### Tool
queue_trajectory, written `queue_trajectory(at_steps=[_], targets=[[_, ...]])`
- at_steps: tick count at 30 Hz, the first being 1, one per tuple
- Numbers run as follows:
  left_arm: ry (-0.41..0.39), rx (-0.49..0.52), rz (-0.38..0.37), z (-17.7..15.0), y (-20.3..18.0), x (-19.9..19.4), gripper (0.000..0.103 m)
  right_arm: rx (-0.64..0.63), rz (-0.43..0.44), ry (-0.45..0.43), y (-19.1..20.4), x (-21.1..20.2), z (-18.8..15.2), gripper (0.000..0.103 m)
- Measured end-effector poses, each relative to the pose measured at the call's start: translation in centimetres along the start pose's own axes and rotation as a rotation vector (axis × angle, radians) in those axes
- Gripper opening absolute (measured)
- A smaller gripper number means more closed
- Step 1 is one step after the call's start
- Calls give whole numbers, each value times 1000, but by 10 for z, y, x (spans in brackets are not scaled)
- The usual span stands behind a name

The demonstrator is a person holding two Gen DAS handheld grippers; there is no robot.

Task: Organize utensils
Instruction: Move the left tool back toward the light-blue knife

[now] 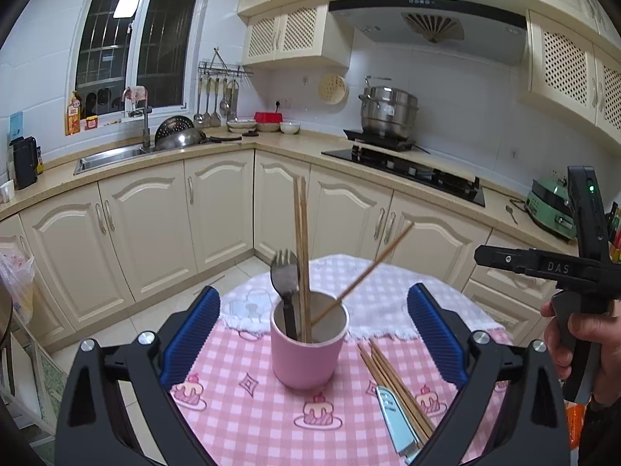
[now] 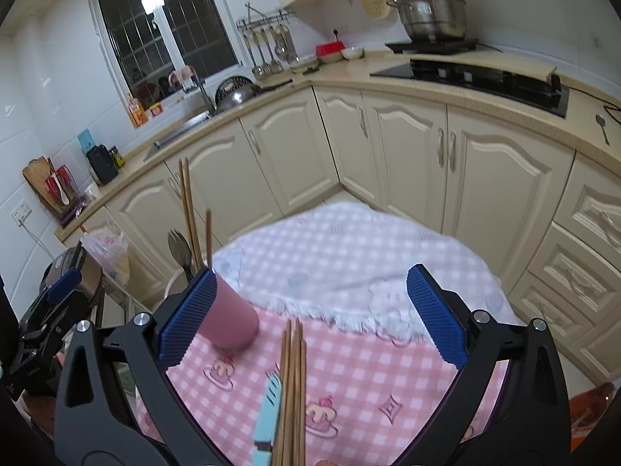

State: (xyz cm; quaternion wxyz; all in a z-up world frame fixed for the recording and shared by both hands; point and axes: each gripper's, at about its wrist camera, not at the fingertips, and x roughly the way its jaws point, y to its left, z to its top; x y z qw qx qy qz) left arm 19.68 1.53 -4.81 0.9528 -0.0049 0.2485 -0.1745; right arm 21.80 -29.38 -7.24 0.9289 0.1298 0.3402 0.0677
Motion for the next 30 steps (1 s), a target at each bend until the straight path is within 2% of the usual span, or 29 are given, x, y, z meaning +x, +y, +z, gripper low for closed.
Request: queue_trajectory(at_steps=[8,19,30], targets=[[95,-5,-18,-28,-15,11,95,-27,-14,80,-4,3,-24,96],[307,-26,-65,-78,-40,50,95,-19,-43,189,-22,18,-54,96],[458,-29,-71,-107,-50,81,95,0,-60,274,-36,34,-76,96]])
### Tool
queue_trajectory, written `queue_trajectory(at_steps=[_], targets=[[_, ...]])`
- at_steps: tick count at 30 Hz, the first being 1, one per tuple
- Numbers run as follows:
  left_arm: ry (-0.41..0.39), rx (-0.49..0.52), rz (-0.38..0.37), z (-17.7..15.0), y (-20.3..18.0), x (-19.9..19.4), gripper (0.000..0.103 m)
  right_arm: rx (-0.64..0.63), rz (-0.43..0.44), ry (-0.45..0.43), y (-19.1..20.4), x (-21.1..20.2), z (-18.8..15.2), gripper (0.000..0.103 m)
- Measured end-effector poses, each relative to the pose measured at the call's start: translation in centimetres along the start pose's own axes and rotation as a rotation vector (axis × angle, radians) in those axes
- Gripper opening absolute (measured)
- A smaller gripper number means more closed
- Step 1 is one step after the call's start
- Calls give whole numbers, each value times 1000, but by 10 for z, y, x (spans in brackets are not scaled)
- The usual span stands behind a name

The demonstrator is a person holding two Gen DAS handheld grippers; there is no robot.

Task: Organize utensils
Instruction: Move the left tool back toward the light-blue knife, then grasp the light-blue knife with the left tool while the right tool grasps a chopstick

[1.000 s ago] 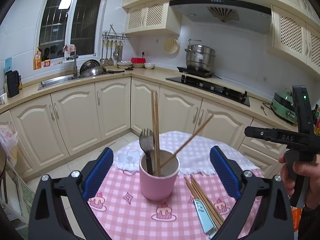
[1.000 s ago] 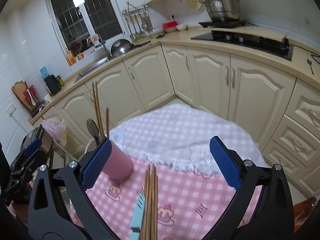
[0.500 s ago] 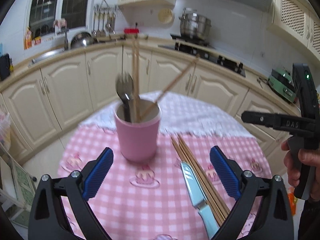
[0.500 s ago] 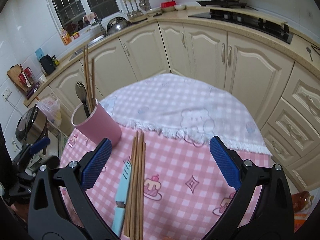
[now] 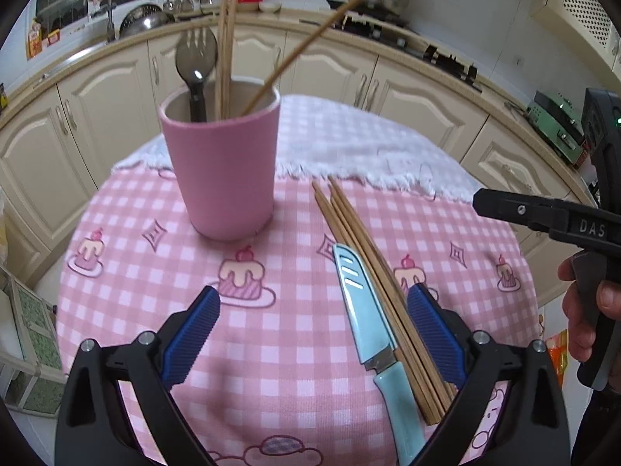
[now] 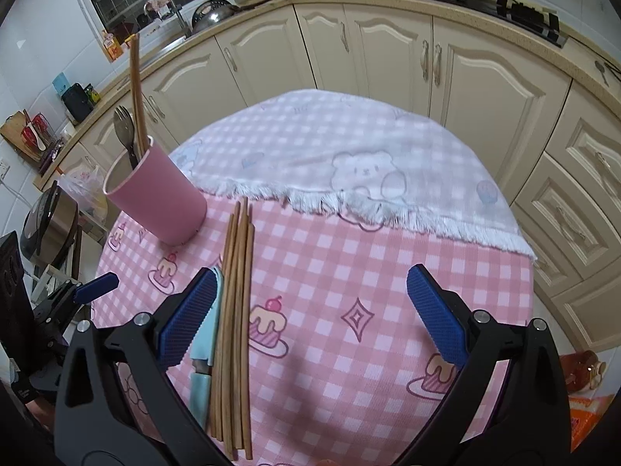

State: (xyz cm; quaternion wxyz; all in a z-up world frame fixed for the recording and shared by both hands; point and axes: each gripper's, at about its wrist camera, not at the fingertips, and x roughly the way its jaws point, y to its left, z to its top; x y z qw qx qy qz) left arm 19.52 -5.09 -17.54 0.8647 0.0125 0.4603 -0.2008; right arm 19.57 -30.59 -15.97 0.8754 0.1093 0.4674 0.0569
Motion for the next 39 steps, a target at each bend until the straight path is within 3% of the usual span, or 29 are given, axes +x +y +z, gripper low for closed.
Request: queue_trajectory(at_steps=[12,16,25,28,39], targets=[[147,10,-14,-5,-16,40,95,16,-11,61,-11,18,-12,96],[185,18,-16,-6,-20,51,75,17,-12,72,-13,21,-13,96],[148,101,22,-13,-29,51,59,3,-5,100,-9,30,-17,96],[142,107,35,-14,-24,50,47,-30,-14,113,-3,33,-18,96],[129,87,-22,-7,-22,53,30,-141,-69,172,20,48,-27,96]])
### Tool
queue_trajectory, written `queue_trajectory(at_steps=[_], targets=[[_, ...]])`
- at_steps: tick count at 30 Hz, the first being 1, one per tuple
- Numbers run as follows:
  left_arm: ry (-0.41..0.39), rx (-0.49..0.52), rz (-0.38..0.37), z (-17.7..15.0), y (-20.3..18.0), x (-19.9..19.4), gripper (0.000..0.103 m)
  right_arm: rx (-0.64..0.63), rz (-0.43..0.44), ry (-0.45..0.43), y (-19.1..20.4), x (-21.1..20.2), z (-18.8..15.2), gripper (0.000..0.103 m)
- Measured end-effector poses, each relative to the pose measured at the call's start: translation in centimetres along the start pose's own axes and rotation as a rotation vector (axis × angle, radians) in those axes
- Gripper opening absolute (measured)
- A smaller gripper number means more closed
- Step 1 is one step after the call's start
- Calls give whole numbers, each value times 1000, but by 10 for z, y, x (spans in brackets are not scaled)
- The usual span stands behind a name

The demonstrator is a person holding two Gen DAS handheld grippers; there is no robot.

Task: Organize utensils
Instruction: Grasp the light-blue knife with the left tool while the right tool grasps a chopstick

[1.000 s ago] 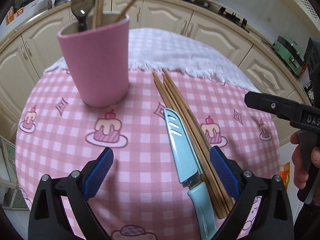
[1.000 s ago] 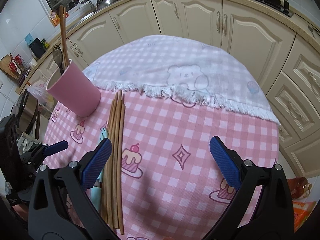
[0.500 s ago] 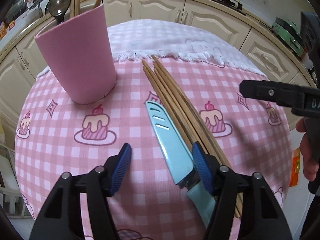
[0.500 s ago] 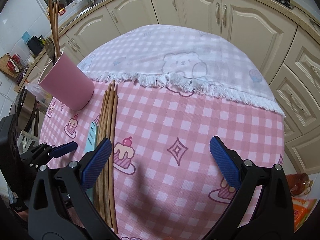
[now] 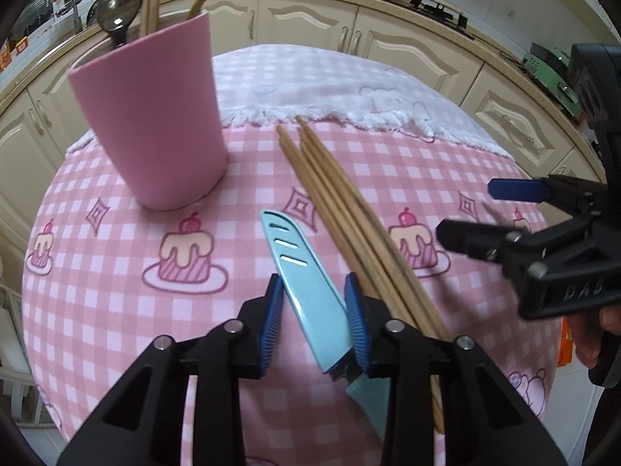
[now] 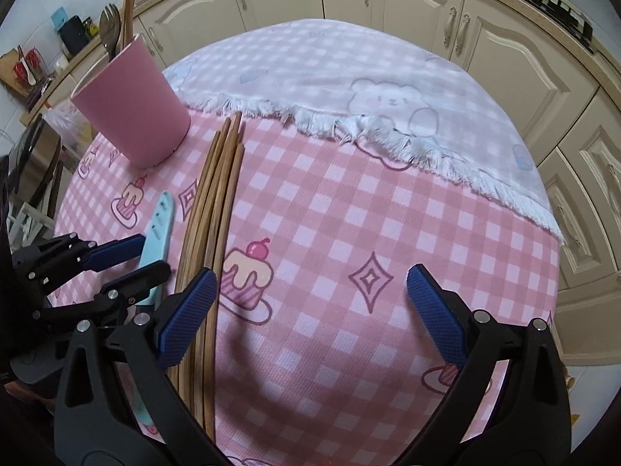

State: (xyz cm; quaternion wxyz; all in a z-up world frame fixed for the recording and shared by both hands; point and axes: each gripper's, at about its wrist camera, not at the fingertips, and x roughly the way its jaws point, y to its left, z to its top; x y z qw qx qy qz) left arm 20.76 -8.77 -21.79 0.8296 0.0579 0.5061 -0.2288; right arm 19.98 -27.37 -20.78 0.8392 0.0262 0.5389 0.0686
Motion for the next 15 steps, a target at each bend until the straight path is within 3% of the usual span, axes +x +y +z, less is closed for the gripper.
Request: queue_trajectory(at_steps=[5,9,11,15], targets=[[8,34,-59,0,1,-1,27,-29,-13,24,6,4,-2,96],[34,96,-20,-2,-5,-3,31,-64,-29,58,16,13,1,96],[38,108,-16,-3,-9,-1,41,-83,-27,70,21,17,3,96],[9,139,33,-7,-16,0,38,-108,-21,95,30,25,7,88]])
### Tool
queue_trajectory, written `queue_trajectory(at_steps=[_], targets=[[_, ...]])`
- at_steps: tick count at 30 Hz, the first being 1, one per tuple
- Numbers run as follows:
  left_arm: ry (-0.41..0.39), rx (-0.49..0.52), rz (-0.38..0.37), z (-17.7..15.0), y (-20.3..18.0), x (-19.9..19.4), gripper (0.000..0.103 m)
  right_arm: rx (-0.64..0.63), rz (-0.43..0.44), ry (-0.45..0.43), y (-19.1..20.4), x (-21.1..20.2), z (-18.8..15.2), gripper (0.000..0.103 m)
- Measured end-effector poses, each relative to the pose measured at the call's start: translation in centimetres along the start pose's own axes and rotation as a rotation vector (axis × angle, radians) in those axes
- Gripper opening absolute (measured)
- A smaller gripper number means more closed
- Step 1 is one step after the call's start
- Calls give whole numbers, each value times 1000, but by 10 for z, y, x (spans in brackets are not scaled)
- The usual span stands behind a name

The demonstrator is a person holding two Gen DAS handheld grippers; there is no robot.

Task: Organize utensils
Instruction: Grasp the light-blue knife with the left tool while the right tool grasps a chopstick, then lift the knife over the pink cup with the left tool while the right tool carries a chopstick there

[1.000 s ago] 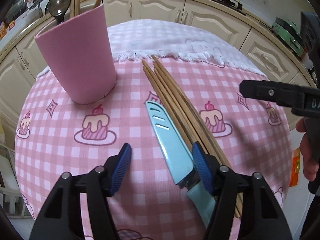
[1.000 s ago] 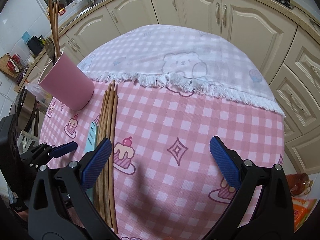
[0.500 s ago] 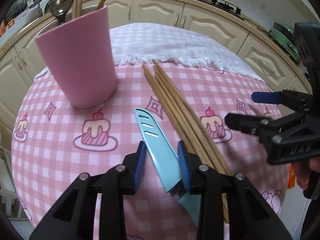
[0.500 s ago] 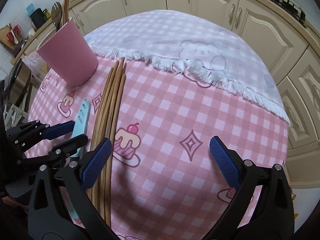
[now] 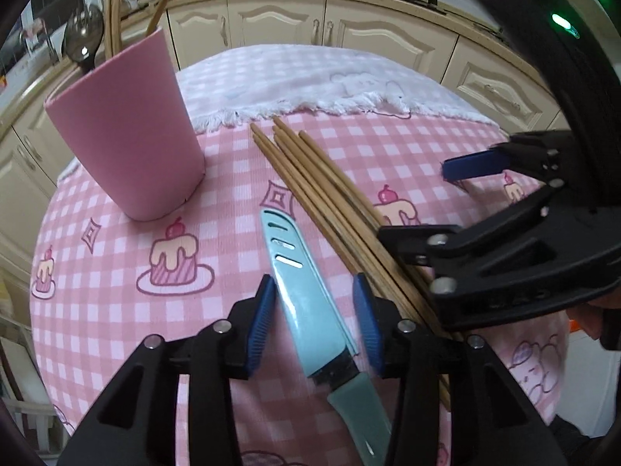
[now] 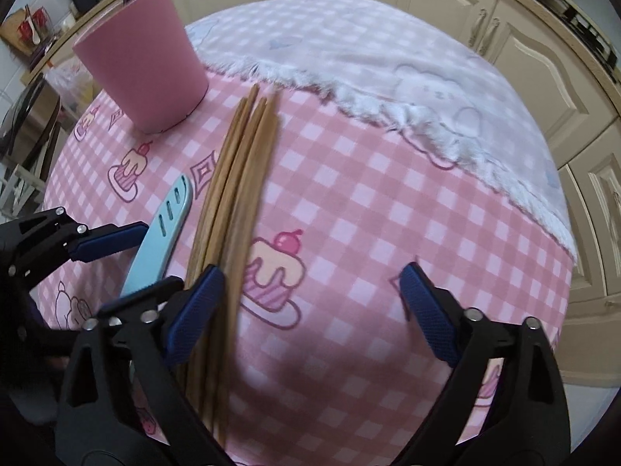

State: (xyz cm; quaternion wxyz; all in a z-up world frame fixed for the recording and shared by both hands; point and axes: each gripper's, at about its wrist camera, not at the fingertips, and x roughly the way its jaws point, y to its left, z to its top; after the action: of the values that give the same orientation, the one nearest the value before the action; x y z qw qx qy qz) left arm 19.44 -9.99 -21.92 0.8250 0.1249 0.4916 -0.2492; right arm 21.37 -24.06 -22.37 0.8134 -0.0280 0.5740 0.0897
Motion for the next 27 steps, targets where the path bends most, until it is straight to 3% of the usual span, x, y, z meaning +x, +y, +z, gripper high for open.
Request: queue_trajectory(at_steps=[1,4,13,17,21,23,24,25,27], targets=[[-9,0,9,-2,1,-1,32,-5,-4,5,1,0,1,88],[-7,-26,-29,-4,12,-5,30,23,15,-7,-2,-6,2,75],[-9,-8,-28,-7,13,-6,29,-12,-23,31,4,2,10,69],[6,9,-23,-6,11,-5,29,-16,-46,42,6,1,15,42],[36,58,2,-1,5,-1,30,-19,-46,60,9,7,30,36],[49,69,13,2,2,1,29,-37,-36,51,13,10,36,27],[48,72,12,3,1,1,28,-45,-26,43,13,8,36,13],[45,66,6,3,1,1,27,-38,-11,33,12,8,35,7],[38,42,-11,1,6,-1,25,-6,38,7,7,5,31,5]])
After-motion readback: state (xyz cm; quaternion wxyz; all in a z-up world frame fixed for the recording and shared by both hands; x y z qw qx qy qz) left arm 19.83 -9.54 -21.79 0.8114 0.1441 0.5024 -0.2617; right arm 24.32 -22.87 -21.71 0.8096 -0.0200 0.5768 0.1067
